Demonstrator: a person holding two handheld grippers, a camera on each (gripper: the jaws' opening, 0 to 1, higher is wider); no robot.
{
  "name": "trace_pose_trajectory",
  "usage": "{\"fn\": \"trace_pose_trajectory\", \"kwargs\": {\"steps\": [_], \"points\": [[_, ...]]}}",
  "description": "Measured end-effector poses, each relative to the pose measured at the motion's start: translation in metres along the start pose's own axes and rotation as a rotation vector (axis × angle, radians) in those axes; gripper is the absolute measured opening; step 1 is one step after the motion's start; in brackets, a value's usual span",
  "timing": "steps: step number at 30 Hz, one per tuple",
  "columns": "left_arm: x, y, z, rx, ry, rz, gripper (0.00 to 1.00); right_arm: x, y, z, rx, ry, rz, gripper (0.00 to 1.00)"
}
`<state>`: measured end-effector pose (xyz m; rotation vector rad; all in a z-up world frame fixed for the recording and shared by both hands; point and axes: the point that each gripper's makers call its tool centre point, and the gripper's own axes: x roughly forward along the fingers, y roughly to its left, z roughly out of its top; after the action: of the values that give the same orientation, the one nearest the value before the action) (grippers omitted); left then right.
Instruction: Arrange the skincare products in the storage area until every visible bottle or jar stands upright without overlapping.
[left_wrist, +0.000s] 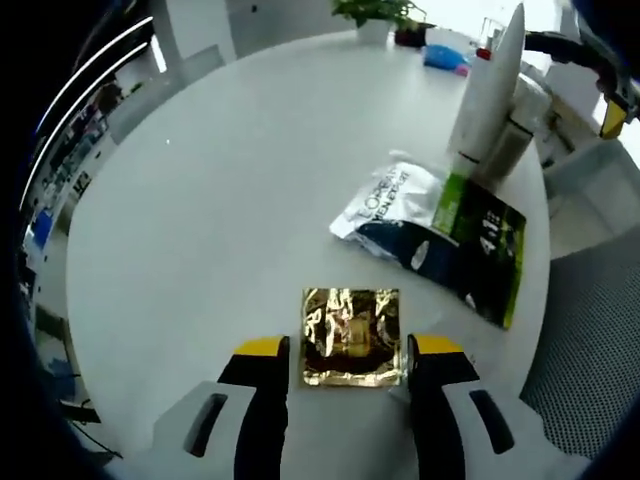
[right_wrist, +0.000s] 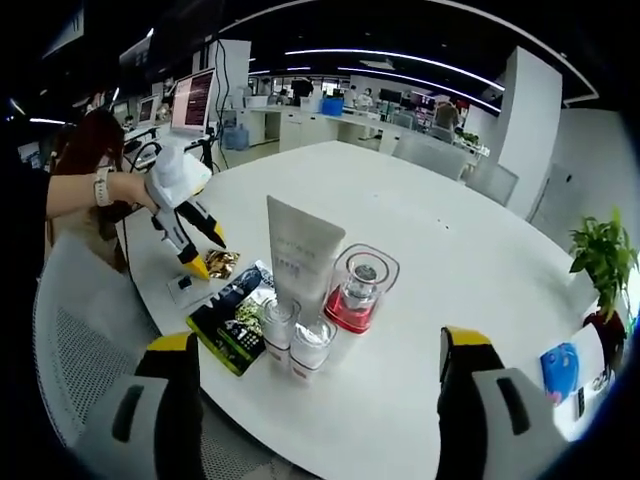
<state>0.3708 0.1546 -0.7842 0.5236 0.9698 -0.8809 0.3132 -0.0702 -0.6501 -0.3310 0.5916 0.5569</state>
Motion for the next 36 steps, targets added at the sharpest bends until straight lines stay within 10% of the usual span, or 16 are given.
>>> {"fn": "trace_pose_trajectory", "kwargs": {"steps": [36], "points": [[0.010,-0.007,0.017,0.312,0.072,-0.166,0.37,-0.003,0.002,-0.015,0.008,0.023,0.005,1.00]]}}
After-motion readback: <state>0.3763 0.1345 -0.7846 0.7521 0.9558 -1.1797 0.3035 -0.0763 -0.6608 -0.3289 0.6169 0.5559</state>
